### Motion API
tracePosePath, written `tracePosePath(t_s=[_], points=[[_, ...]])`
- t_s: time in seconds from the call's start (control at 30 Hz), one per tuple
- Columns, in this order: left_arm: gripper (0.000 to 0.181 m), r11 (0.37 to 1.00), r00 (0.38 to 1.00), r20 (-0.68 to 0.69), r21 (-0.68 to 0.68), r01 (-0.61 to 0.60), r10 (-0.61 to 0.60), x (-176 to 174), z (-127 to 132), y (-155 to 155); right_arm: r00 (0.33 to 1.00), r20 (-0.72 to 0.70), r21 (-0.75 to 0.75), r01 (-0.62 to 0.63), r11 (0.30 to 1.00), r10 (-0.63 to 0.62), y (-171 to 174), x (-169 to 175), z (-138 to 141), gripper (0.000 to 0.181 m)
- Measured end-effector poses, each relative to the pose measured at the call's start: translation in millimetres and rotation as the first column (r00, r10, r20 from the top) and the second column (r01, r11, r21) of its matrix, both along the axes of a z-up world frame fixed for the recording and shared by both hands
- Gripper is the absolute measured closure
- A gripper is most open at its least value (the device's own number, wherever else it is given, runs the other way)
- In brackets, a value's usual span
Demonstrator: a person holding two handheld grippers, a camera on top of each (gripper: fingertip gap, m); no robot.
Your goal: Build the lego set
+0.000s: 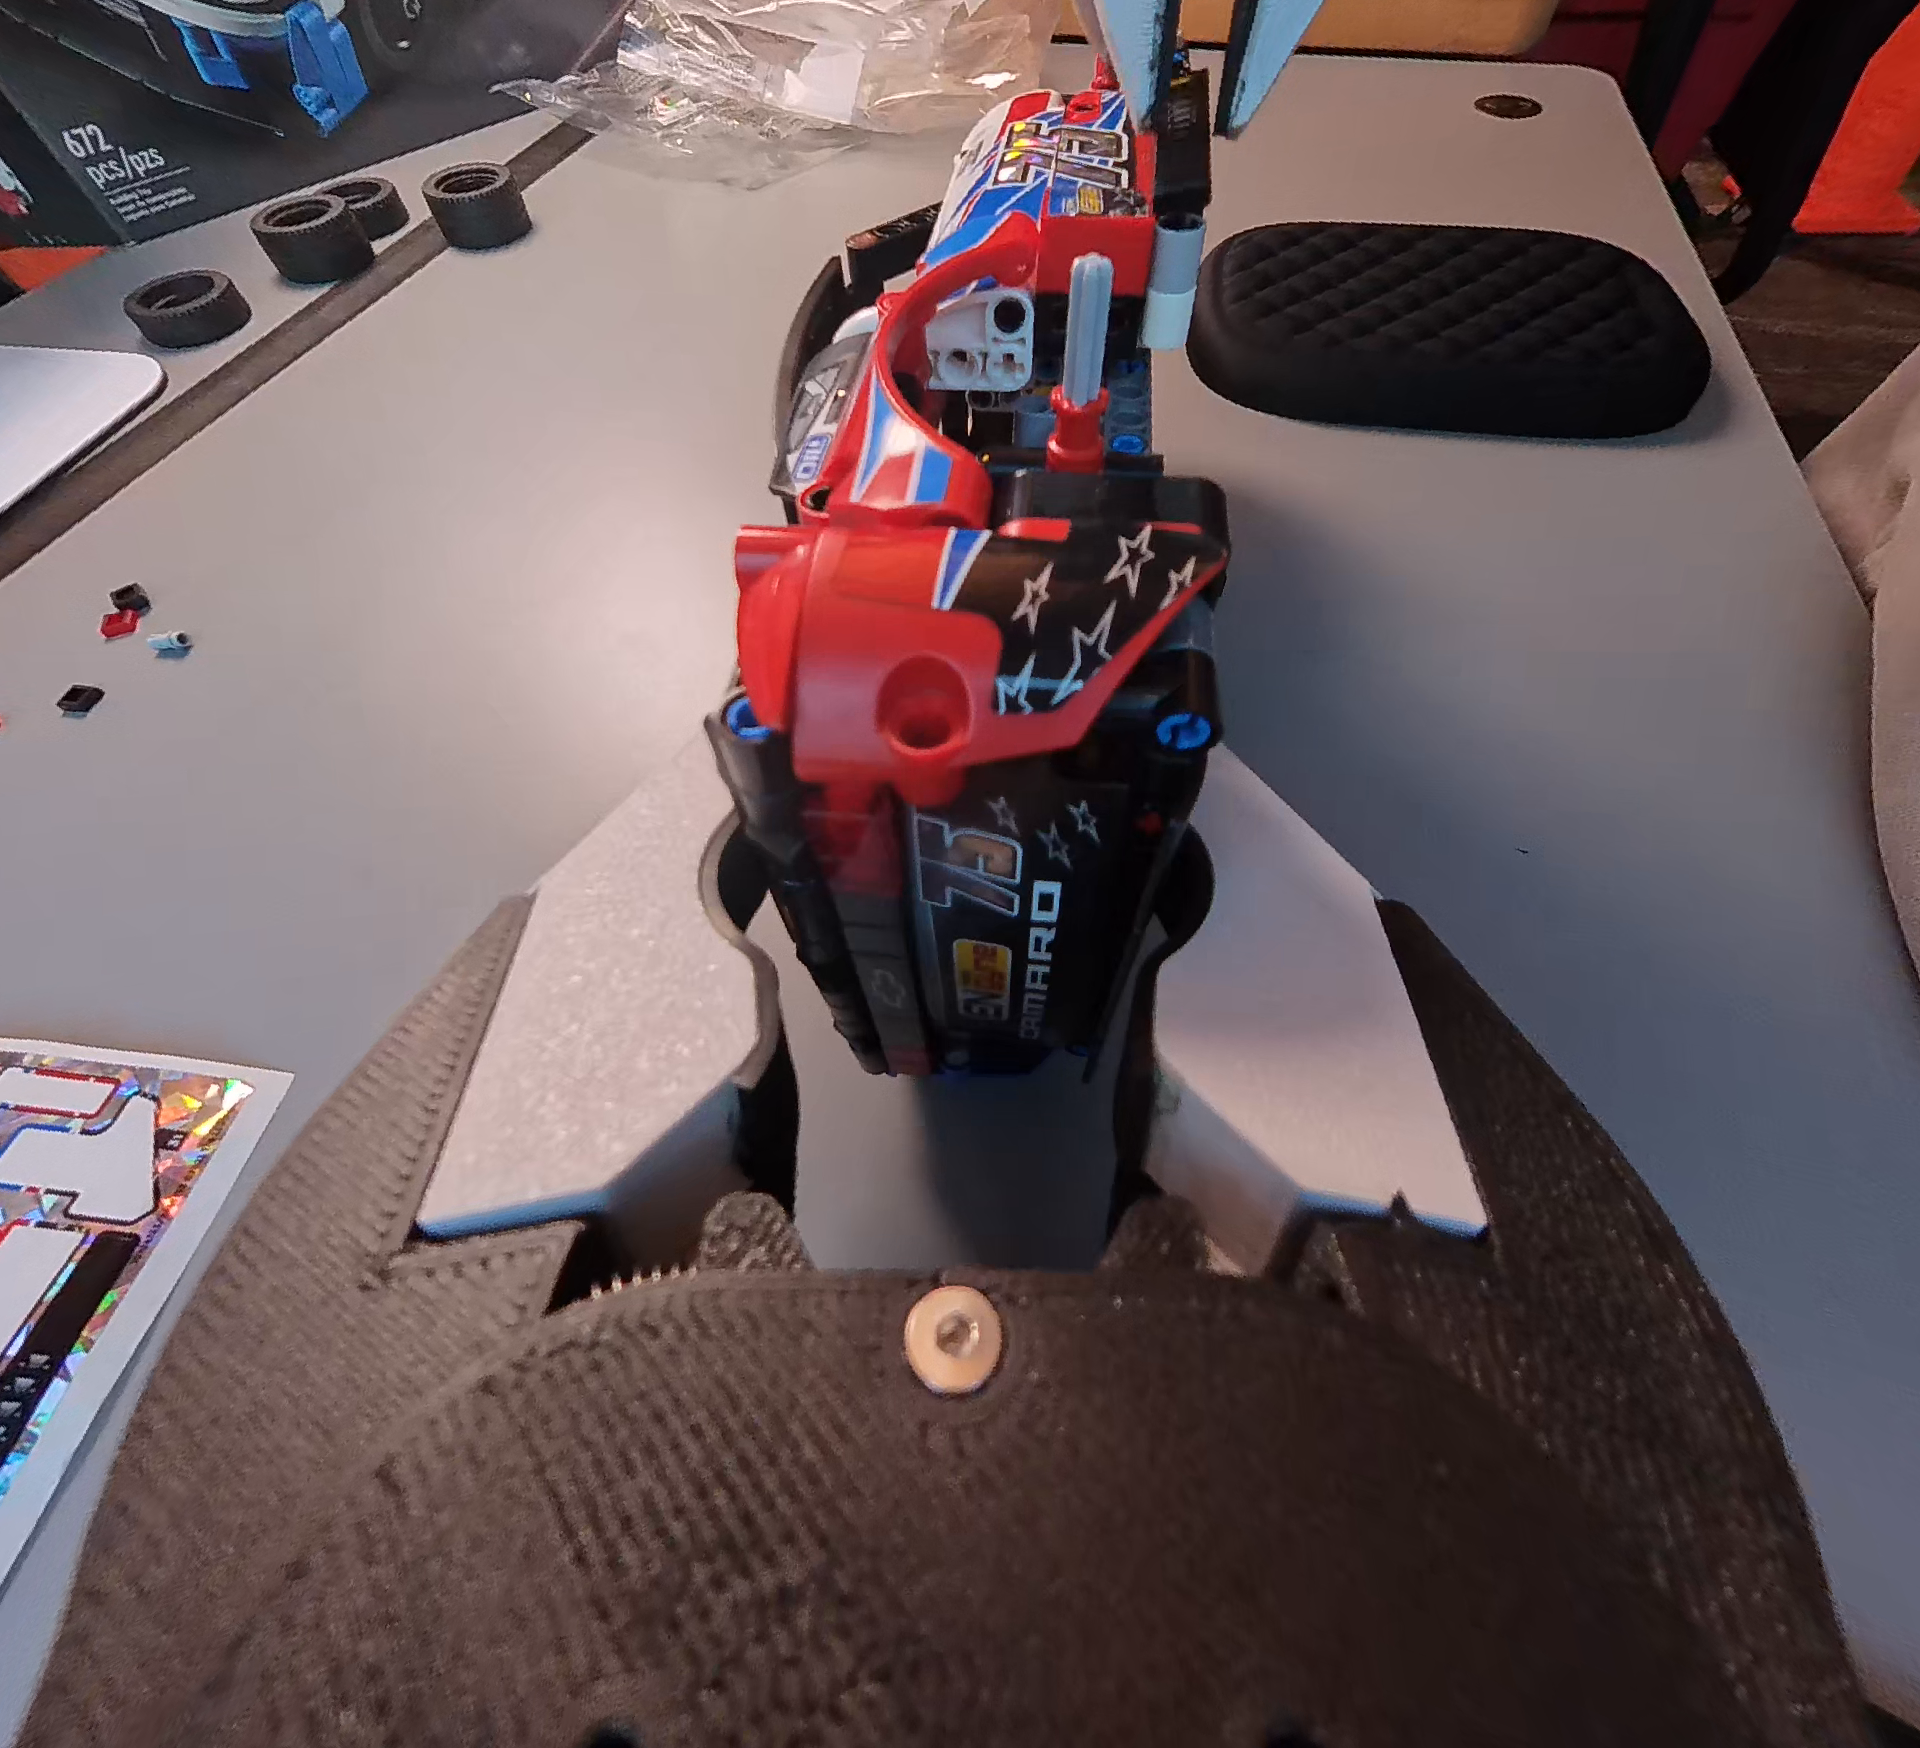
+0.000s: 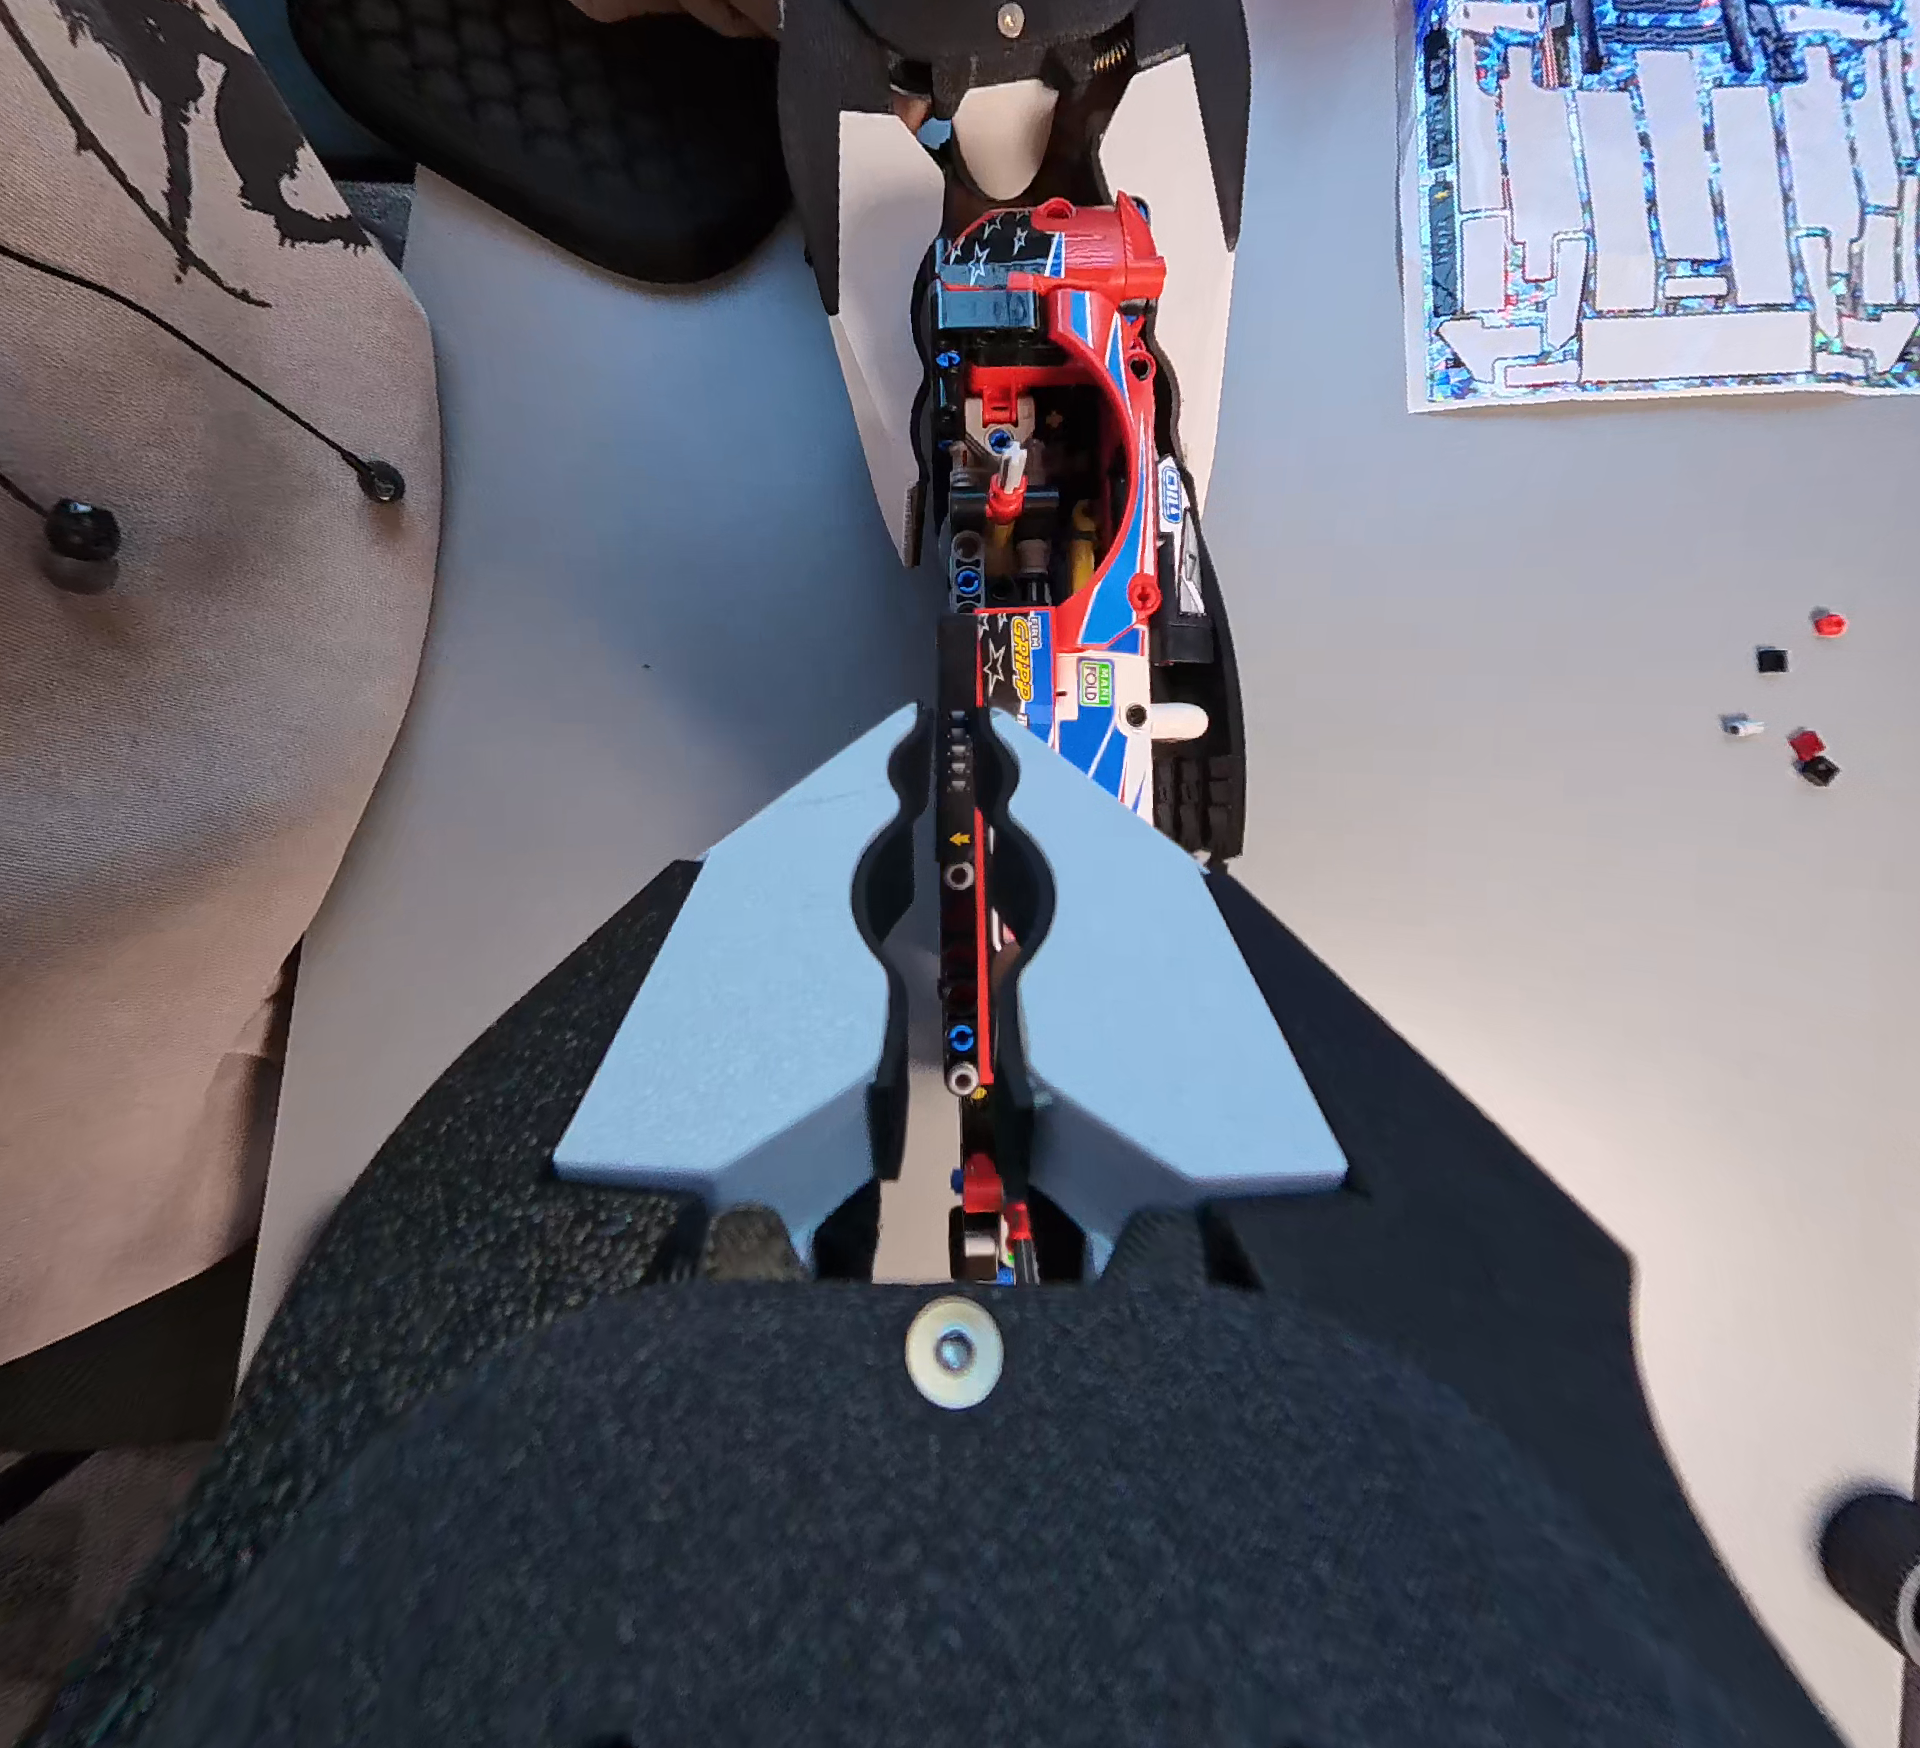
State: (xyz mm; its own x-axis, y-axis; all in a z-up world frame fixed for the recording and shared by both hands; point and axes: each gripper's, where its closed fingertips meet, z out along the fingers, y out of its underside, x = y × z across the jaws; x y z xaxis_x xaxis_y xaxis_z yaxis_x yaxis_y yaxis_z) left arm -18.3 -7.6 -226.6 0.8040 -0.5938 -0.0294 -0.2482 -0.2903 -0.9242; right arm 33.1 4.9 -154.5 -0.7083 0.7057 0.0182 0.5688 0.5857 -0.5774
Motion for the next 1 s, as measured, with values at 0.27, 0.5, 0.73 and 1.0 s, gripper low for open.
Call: tracePosePath(t_s=[0.27, 0.5, 0.73, 1.0], points=[[0.107, 1.000, 1.000, 0.000, -0.010, -0.002, 0.002, -0.1, -0.5, 0.1, 1.000, 0.000, 0.048, -0.014, 0.999, 0.014, -0.1, 0.2, -1.5, 0.178], [0.107, 0.999, 0.999, 0.025, -0.044, -0.023, 0.025, -1.9, -1.5, 1.1, 0.997, -0.073, 0.209, -0.003, 0.978, 0.019, 2.4, -4.3, -3.6, 0.178], [0.107, 0.998, 0.999, 0.028, -0.053, -0.026, 0.028, -2.4, -1.9, 1.3, 0.986, -0.163, 0.251, 0.015, 0.968, 0.027, 3.4, -5.7, -3.9, 0.178], [0.108, 0.998, 0.999, 0.043, -0.060, -0.030, 0.033, -3.7, -2.0, 1.8, 0.976, -0.215, 0.273, 0.031, 0.961, 0.029, 3.0, -5.2, -3.8, 0.169]])
